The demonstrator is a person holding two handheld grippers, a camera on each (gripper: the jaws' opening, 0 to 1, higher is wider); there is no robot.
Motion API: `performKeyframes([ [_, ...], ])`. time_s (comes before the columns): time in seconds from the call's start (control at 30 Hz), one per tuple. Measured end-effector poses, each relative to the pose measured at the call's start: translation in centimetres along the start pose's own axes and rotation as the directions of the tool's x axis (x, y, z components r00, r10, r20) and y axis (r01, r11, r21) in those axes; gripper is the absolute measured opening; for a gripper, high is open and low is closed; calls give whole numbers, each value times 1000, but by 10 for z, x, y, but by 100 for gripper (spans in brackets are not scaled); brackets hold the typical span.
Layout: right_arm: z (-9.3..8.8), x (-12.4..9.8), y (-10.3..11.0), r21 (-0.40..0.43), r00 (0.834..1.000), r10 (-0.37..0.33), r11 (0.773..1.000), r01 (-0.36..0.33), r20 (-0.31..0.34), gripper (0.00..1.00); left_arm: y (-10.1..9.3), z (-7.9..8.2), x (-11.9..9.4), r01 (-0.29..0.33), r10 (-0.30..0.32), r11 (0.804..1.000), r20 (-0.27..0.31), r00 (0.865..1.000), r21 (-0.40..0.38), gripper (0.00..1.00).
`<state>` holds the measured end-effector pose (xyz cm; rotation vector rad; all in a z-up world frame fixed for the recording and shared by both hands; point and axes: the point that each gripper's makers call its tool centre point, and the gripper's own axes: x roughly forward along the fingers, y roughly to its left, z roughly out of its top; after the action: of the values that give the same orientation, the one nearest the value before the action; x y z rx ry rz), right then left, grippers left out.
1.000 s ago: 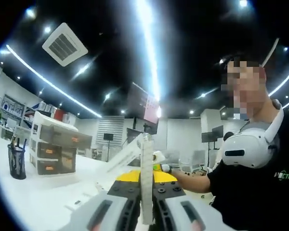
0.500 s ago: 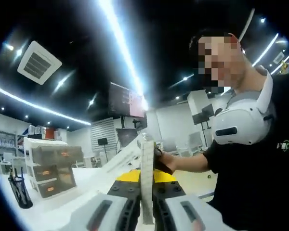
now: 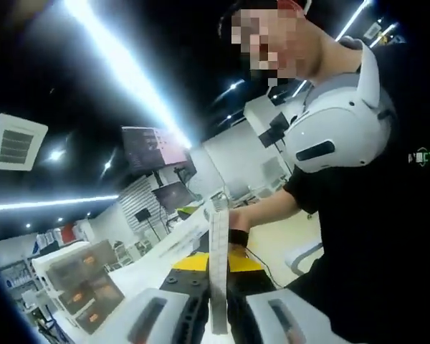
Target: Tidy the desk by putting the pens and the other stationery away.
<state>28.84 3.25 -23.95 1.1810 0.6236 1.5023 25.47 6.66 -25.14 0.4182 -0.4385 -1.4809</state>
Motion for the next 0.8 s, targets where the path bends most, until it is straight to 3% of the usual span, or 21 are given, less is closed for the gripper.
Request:
performKeyframes([
  [0.17, -3, 0, 3, 13, 1000, 18, 1000, -18, -21, 30, -4, 1, 3, 21, -20, 998, -11, 1000, 52, 7],
  [0.23, -5, -1, 3, 12, 999, 19, 1000, -18, -32, 22, -6, 2, 4, 28, -27, 998, -12, 1000, 60, 7],
  [0.4, -15, -2, -1, -16, 997, 10, 1000, -12, -74, 5, -7, -2, 5, 24, -23, 999, -23, 999, 38, 7],
  [0.47, -13, -3, -2, -15, 998, 7, 1000, -8, -67, 3, -7, -5, 5, 23, -22, 999, -32, 999, 24, 7],
  [0.57, 1, -7, 5, -65, 1000, 14, 998, -15, -16, 0, -1, -18, 3, -11, 6, 998, -71, 997, -60, 7],
  [0.6, 5, -7, 4, -117, 1000, 0, 993, 0, -3, 0, 1, -21, 3, -24, 16, 995, -76, 997, -101, 7],
  [0.67, 28, -17, 2, -202, 999, -33, 979, 33, 5, 0, 4, -25, 3, -36, 20, 973, -72, 997, -228, 7],
  [0.77, 27, -12, 9, -297, 999, -37, 954, 40, 15, 0, 11, -27, 4, -62, 47, 954, -57, 997, -293, 7],
  [0.8, 26, -11, 11, -333, 999, -43, 942, 47, 18, 0, 11, -27, 4, -63, 50, 939, -49, 998, -338, 7],
])
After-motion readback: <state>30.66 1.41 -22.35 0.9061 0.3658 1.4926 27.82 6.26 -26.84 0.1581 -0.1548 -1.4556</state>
